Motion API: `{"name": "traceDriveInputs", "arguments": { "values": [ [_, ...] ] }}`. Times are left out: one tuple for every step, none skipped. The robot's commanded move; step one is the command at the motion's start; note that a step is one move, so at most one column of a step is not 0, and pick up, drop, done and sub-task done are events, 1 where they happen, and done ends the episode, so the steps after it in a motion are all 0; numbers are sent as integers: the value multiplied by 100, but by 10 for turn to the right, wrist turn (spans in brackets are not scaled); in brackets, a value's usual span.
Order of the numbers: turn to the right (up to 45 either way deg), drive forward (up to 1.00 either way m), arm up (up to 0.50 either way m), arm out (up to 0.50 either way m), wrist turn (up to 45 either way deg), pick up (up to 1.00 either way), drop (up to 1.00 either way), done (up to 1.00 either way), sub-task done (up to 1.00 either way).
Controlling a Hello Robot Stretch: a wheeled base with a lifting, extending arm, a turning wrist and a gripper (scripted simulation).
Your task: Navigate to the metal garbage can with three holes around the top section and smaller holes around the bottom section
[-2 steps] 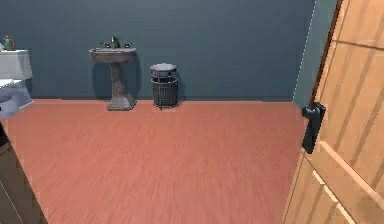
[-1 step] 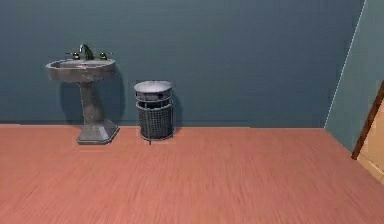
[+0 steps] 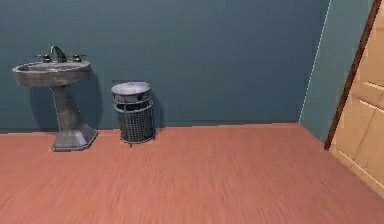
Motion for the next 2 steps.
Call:
{"name": "traceDriveInputs", "arguments": {
  "values": [
    [0, 15, 0, 0, 0, 0, 0, 0, 0],
    [0, 100, 0, 0, 0, 0, 0, 0, 0]
  ]
}}
